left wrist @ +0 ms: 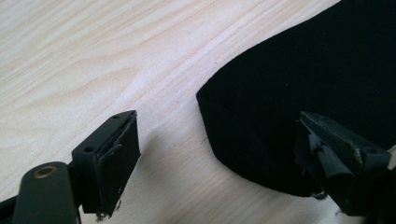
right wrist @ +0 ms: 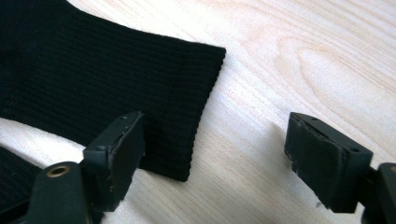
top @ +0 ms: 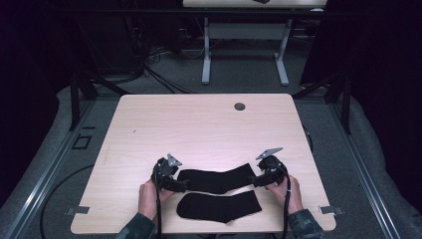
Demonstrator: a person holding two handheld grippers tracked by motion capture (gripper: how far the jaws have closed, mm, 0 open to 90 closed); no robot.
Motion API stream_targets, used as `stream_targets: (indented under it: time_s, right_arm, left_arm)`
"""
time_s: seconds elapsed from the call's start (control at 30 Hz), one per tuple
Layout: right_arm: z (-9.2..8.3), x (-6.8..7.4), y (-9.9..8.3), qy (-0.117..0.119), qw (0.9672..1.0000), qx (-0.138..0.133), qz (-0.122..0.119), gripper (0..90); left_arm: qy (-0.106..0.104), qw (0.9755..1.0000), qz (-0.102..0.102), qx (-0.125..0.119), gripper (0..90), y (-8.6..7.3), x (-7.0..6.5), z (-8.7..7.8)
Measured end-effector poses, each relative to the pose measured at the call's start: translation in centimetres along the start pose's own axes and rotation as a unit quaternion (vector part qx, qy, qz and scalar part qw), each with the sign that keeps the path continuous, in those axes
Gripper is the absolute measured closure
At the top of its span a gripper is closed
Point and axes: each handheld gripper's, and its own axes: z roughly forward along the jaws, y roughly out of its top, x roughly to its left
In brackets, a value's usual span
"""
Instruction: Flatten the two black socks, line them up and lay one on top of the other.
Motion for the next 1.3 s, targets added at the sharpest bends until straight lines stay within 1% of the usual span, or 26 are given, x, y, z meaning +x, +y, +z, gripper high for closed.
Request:
stream_targets:
  time_s: [0.07,0.1,0.13,0.17,0.2,0.23,0.27,0.33,0.4,0.5,0.53,0.57,0.6,0.7,0.77,0.87,0.93,0.97,1.03,1.07,1.17,1.23,1.3]
  right_arm:
    - [-0.2,0.0,0.1,-0.005,1.0000,0.002,-0.007,16.0]
    - [-0.5,-0.1,0.1,-0.009,0.9999,-0.004,-0.011,15.9]
    - [-0.6,0.0,0.0,-0.005,0.9999,-0.014,-0.006,15.4]
    - [-0.8,0.0,0.0,-0.010,0.9998,-0.015,-0.003,14.7]
    - [-1.1,0.0,0.0,-0.007,0.9998,-0.019,-0.003,14.6]
    - [-1.4,-0.1,-0.1,-0.008,0.9997,-0.024,-0.004,14.6]
    - [-1.8,-0.1,-0.1,-0.007,0.9996,-0.026,-0.003,14.1]
    - [-2.6,-0.2,-0.1,-0.009,0.9992,-0.040,0.000,11.9]
    - [-3.4,-0.3,-0.3,-0.011,0.9984,-0.056,0.005,9.9]
    - [-4.5,-0.5,-0.6,-0.017,0.9974,-0.068,0.010,8.1]
    - [-4.8,-0.6,-0.8,-0.018,0.9974,-0.069,0.011,7.2]
    - [-5.1,-0.7,-0.9,-0.020,0.9972,-0.071,0.012,6.5]
    - [-5.4,-0.7,-1.1,-0.019,0.9969,-0.075,0.013,5.8]
    - [-6.1,-1.0,-1.8,-0.028,0.9960,-0.083,0.021,3.9]
    - [-6.4,-1.3,-2.3,-0.032,0.9954,-0.087,0.026,2.6]
    - [-6.7,-1.7,-3.4,-0.042,0.9945,-0.088,0.037,1.3]
    - [-6.8,-2.2,-4.2,-0.046,0.9942,-0.086,0.045,0.8]
    - [-6.7,-2.4,-4.7,-0.045,0.9942,-0.084,0.048,0.7]
    - [-6.4,-2.8,-5.6,-0.050,0.9939,-0.080,0.058,0.9]
    - [-6.2,-3.0,-6.1,-0.049,0.9942,-0.074,0.061,1.4]
    - [-5.6,-3.4,-7.4,-0.055,0.9943,-0.060,0.068,1.8]
    - [-5.2,-3.7,-8.2,-0.055,0.9942,-0.055,0.074,1.3]
    - [-4.8,-3.9,-8.8,-0.058,0.9938,-0.052,0.080,0.7]
  left_arm:
    - [-0.002,0.9999,-0.004,-0.012,13.7,0.1,0.1,-0.5]
    - [-0.001,0.9999,-0.007,-0.015,12.2,0.1,0.2,-0.7]
    - [-0.002,0.9998,-0.008,-0.017,11.1,0.1,0.3,-0.9]
    - [-0.001,0.9998,-0.009,-0.019,10.6,0.1,0.5,-1.2]
    - [-0.002,0.9998,-0.009,-0.017,10.0,0.2,0.6,-1.5]
    - [0.005,0.9996,-0.011,-0.025,9.3,0.2,0.7,-1.8]
    - [0.005,0.9995,-0.014,-0.028,8.9,0.1,0.9,-2.2]
    - [0.009,0.9994,-0.015,-0.030,8.0,0.1,1.1,-2.7]
    - [0.015,0.9990,-0.019,-0.037,7.4,-0.2,1.5,-3.4]
    - [0.025,0.9984,-0.025,-0.044,6.2,-0.9,2.1,-4.3]
    - [0.025,0.9984,-0.028,-0.042,5.4,-1.2,2.3,-4.6]
    - [0.031,0.9982,-0.031,-0.041,5.1,-1.6,2.6,-4.9]
    - [0.032,0.9981,-0.034,-0.039,4.7,-2.0,2.8,-5.1]
    - [0.044,0.9974,-0.046,-0.034,3.1,-3.3,3.7,-5.8]
    - [0.052,0.9964,-0.059,-0.031,1.0,-4.4,4.4,-6.1]
    - [0.057,0.9948,-0.080,-0.029,0.2,-6.3,5.3,-6.4]
    - [0.062,0.9934,-0.093,-0.027,0.2,-7.4,5.7,-6.4]
    - [0.062,0.9926,-0.101,-0.027,0.2,-7.9,5.9,-6.4]
    - [0.066,0.9916,-0.108,-0.026,0.2,-8.7,6.2,-6.3]
    - [0.067,0.9913,-0.110,-0.024,0.2,-9.0,6.3,-6.2]
    - [0.068,0.9904,-0.118,-0.026,0.1,-9.7,6.4,-5.8]
    - [0.069,0.9900,-0.121,-0.025,0.1,-9.9,6.4,-5.4]
    - [0.070,0.9897,-0.121,-0.032,0.0,-9.9,6.2,-5.3]
